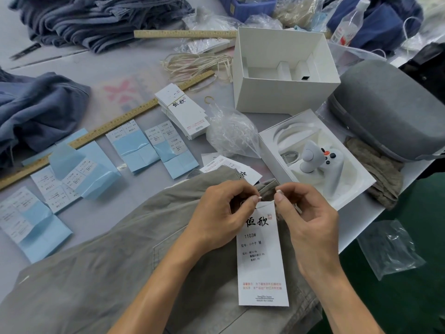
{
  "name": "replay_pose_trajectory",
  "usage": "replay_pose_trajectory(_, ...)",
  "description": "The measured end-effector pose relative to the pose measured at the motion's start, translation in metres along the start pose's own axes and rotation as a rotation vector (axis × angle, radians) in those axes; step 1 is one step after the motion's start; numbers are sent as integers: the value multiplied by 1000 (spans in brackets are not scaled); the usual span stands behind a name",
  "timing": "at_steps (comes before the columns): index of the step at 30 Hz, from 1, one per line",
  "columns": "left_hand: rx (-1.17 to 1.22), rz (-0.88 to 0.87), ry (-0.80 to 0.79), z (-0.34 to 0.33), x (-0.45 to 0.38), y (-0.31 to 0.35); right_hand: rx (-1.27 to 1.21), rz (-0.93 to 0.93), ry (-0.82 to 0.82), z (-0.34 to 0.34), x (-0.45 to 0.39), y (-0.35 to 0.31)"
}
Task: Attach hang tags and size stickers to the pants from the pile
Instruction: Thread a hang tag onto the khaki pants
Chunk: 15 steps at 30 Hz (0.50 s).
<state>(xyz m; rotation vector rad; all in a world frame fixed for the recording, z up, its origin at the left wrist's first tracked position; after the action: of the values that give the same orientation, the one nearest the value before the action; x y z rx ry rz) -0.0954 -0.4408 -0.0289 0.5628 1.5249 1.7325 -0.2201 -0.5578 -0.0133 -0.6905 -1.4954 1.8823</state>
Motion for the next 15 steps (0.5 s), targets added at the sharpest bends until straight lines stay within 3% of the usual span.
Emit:
replay_pose_trajectory(10, 9, -18, 13, 0, 0, 1, 26, 66, -77, -2, 1, -2)
replay_pose_trajectory(15, 35, -24, 10, 0, 1, 2, -7, -6, -70, -5, 2, 8)
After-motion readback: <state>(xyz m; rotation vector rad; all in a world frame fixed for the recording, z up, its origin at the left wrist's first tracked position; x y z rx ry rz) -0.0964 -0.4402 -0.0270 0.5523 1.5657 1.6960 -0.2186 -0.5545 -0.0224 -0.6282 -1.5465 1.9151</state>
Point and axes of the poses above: each hand's wrist, its own x-axis away from the middle knuckle, its own z-axis out of the back of the hand, y = z × x, the point moved 5 cm from there along -x, towards the middle knuckle, and after that the axes turned 11 degrees about x, right-handed, at the moved point
